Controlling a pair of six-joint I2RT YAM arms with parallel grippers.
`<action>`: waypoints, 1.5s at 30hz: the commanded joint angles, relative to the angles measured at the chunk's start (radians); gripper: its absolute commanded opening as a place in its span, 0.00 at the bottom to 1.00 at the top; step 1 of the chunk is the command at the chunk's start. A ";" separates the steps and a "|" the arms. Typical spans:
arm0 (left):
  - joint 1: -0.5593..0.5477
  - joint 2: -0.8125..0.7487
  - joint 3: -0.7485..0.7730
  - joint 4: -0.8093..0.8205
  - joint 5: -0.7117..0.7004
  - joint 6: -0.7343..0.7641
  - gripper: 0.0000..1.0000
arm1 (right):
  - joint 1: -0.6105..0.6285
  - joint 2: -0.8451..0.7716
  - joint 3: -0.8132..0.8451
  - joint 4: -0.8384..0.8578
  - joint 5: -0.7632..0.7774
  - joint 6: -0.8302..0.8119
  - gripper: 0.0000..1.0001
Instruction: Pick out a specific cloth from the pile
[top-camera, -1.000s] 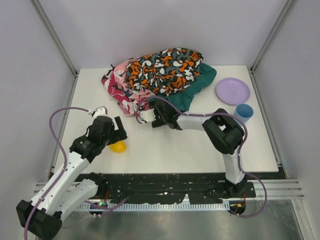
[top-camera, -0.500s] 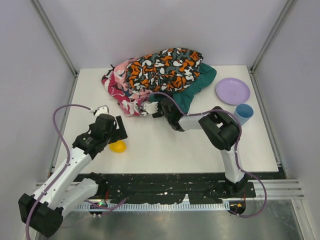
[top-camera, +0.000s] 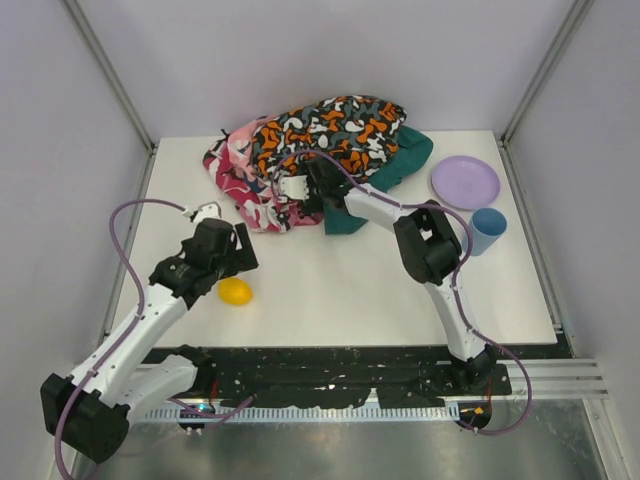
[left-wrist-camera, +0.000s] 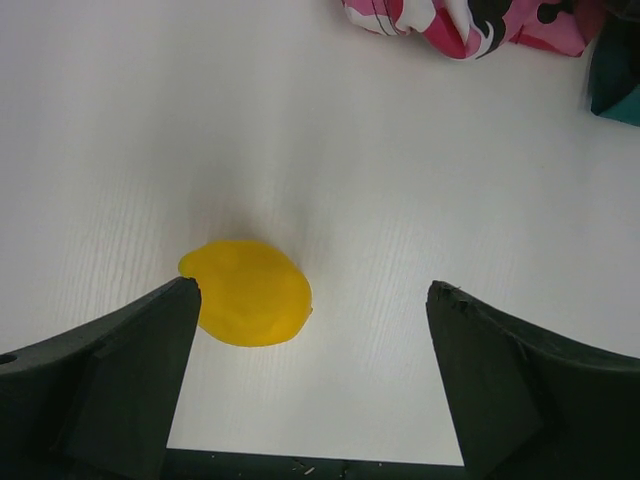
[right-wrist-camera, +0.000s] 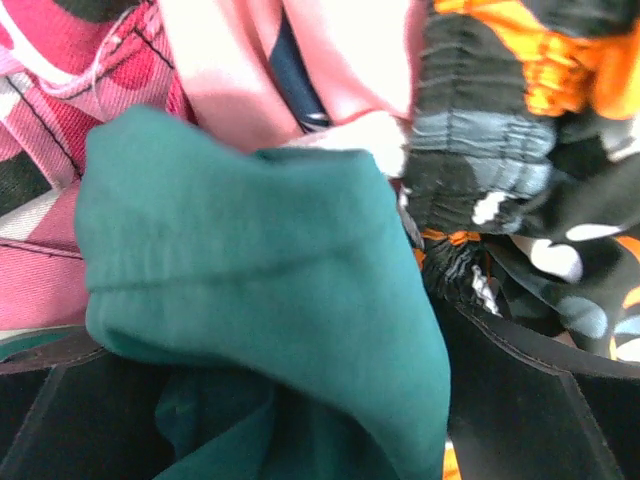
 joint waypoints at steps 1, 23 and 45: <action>0.009 0.017 0.058 0.050 -0.021 0.021 1.00 | -0.016 0.095 0.127 -0.203 0.066 -0.034 0.91; 0.018 0.112 0.152 0.060 0.040 0.034 0.99 | -0.044 0.060 0.207 0.238 0.302 0.136 0.05; 0.013 0.505 0.386 0.392 0.439 0.098 1.00 | -0.406 0.135 0.615 0.186 0.006 0.919 0.05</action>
